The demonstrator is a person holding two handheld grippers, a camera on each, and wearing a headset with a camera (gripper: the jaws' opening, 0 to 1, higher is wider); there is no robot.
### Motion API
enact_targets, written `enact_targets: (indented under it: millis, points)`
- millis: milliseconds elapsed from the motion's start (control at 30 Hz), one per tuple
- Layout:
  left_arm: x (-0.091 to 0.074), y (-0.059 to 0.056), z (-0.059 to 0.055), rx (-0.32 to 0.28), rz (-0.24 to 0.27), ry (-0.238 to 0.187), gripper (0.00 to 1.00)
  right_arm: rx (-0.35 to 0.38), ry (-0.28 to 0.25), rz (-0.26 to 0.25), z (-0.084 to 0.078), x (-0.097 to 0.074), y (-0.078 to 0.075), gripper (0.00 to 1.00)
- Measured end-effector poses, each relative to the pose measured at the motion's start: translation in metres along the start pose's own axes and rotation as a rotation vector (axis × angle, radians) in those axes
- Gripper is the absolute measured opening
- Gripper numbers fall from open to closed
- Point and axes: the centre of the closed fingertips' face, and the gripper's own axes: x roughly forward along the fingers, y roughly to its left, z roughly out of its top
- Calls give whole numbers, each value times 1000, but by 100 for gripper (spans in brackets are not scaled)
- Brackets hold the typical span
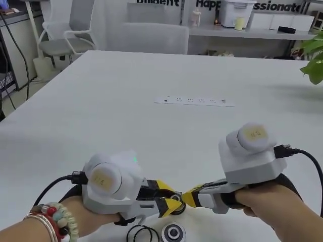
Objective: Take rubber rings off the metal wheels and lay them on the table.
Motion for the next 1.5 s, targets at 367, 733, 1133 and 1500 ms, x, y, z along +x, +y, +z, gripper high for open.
enact_targets:
  millis: [367,733,1133,1500]
  points:
    - [0,1,0,-4,5,-3,8,-15,-21,31,6,0,9,0]
    - [0,2,0,-15,7,-6,9,-13,-23,18,6,1,7,0]
    - [-4,1,-2,-17,-7,60,8,32,-58,8,11,-3,0,0]
    - [-5,2,-2,-21,-15,83,9,10,-56,24,13,-2,8,0]
